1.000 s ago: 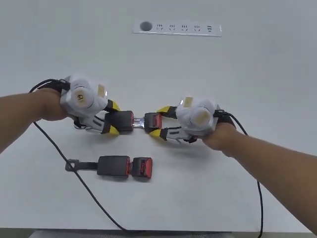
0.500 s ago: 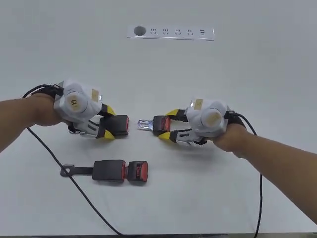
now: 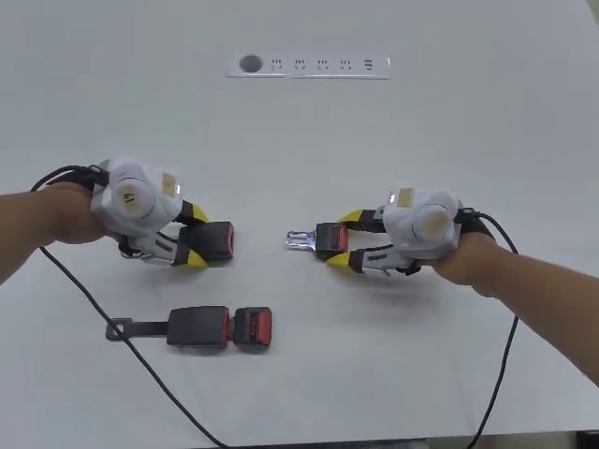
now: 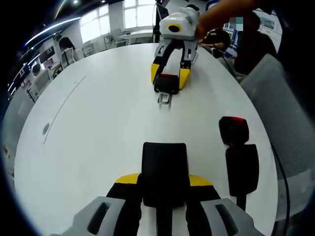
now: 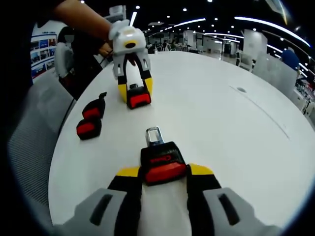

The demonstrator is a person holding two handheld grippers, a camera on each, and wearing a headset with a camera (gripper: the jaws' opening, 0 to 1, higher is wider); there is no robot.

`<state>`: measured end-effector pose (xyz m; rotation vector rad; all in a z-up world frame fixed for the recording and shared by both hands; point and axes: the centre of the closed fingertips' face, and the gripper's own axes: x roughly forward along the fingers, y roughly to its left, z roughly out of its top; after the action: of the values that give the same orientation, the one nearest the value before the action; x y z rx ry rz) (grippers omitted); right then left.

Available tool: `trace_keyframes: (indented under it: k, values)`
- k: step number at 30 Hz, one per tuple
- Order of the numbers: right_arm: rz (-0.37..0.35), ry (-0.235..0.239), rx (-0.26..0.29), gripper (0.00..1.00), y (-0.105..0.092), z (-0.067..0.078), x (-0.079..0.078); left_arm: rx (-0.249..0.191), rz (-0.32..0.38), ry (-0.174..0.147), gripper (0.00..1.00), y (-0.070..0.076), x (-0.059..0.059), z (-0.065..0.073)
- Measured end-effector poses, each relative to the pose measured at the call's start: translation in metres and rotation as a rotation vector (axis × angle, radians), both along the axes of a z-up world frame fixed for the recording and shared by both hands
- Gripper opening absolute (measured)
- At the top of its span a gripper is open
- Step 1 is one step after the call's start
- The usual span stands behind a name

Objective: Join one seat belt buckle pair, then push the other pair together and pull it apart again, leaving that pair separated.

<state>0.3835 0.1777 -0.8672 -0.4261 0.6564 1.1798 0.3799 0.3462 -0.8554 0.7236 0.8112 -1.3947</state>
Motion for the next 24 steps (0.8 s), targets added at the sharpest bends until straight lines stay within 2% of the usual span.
trace_keyframes:
  k: [11, 16, 20, 22, 23, 24]
  values:
    - [-0.018, 0.019, -0.003, 0.36, -0.024, 0.002, -0.009, 0.005, 0.001, 0.0, 0.35, 0.0, 0.0, 0.001]
    - [-0.019, 0.029, -0.001, 0.36, -0.028, 0.003, -0.011, 0.007, 0.0, -0.001, 0.35, 0.0, -0.001, 0.001]
    - [-0.009, 0.021, -0.011, 0.37, -0.028, 0.004, -0.012, 0.018, 0.0, -0.003, 0.35, 0.0, -0.001, 0.001]
    - [-0.005, -0.007, -0.055, 0.38, -0.032, 0.003, -0.011, 0.031, 0.011, 0.002, 0.36, 0.0, 0.0, 0.001]
    - [-0.019, -0.023, -0.097, 0.43, -0.038, 0.002, -0.009, 0.033, 0.029, 0.009, 0.36, 0.0, 0.0, 0.001]
    - [-0.048, -0.04, -0.079, 0.47, -0.037, 0.007, -0.004, 0.025, 0.076, 0.039, 0.37, -0.002, -0.001, 0.002]
